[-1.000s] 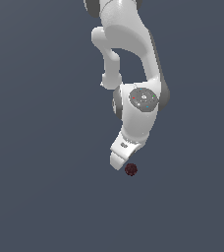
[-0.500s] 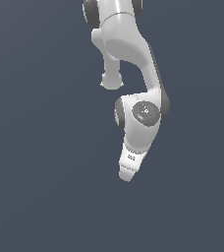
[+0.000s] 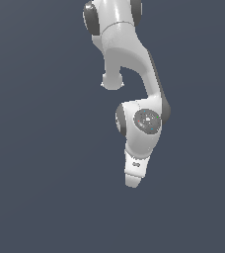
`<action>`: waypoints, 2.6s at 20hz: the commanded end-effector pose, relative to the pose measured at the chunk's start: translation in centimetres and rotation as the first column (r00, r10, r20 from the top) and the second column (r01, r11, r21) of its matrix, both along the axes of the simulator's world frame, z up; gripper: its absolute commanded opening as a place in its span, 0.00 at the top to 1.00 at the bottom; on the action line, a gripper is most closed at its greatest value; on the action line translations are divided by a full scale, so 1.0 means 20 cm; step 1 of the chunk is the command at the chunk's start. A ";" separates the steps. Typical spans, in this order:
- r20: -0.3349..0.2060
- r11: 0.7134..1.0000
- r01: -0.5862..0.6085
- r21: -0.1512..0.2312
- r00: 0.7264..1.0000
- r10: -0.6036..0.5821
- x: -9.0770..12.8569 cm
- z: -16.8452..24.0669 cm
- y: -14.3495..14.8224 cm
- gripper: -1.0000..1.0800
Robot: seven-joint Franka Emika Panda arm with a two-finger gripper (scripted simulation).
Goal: Pick up the object and move it to a goal position.
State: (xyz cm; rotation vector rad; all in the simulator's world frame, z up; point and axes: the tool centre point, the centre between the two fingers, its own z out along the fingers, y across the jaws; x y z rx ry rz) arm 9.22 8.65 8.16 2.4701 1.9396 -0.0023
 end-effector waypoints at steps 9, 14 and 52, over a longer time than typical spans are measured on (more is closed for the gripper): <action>0.000 1.000 -0.029 0.001 1.000 0.029 0.01 -0.03 0.00 0.04; 0.000 0.999 -0.032 0.001 0.999 0.032 0.01 -0.15 0.01 0.04; 0.000 0.999 -0.034 0.002 0.999 0.034 0.03 -0.06 -0.61 1.00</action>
